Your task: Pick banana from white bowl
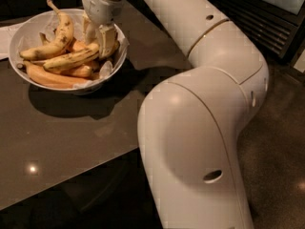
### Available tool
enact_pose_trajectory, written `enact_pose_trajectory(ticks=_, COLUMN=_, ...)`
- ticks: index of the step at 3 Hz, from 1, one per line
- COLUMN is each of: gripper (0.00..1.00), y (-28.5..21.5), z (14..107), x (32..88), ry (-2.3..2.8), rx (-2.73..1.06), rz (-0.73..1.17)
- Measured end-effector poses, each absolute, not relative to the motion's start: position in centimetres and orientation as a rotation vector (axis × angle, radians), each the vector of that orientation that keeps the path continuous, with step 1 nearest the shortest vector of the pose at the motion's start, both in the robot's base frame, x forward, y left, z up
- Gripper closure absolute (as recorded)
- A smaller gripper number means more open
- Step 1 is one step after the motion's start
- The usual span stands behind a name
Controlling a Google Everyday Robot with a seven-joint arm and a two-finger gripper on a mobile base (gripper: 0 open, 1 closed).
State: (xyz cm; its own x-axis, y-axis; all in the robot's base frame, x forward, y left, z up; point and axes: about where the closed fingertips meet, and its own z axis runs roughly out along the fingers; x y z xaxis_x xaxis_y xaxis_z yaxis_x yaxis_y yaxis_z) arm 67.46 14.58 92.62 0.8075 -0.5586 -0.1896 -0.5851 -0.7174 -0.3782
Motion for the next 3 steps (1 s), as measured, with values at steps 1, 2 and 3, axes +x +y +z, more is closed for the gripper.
enact_pose_trajectory(ticks=1, gripper=1.0, y=15.2, z=93.1, x=67.7, ry=0.861, rx=-2.556, rz=0.08)
enact_pose_trajectory(ticks=2, gripper=1.0, y=16.7, z=95.3, x=67.1, ry=0.847, rx=-2.554, rz=0.089)
enact_pose_trajectory(ticks=3, gripper=1.0, y=16.7, z=95.3, x=67.1, ry=0.847, rx=-2.554, rz=0.089)
